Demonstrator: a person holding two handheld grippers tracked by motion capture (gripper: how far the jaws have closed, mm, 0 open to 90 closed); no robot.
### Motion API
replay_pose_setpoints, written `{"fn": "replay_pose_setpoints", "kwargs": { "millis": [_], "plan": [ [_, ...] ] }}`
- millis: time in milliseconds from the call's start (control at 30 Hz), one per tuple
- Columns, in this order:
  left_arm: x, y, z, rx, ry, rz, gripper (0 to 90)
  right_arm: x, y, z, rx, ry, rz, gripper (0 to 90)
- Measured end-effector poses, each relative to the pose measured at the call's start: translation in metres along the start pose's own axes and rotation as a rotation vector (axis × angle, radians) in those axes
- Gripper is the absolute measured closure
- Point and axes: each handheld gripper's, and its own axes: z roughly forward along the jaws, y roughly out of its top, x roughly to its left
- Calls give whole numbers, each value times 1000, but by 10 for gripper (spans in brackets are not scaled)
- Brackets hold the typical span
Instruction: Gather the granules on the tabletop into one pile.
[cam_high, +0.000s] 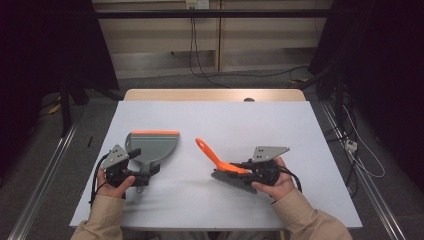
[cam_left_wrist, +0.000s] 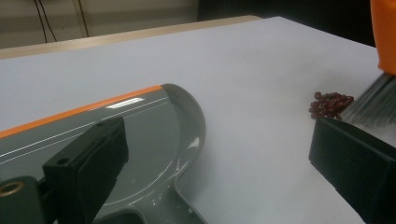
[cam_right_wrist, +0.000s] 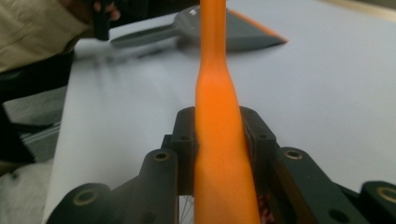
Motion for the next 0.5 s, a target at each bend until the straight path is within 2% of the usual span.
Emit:
{"fn": "replay_pose_setpoints", "kwargs": {
  "millis": [67,133,200,300,367,500],
  "plan": [
    [0,0,0,2,1,1,45,1,-6,4,30,7,-62,711],
    [0,0,1,2,2,1,45,0,-4,6,14,10,-73,711],
    [0,0,1,0,2,-4,45,-4,0,11,14,-14,-109,711],
    [0,0,1,3,1,-2,45,-10,6,21,16,-17,-118,711],
    [0,0,0,0,2,-6,45,-15,11,26,2,-7,-108,711],
    [1,0,0,4,4,-5,45,-15,19,24,-30,-12,-104,711]
  ]
}}
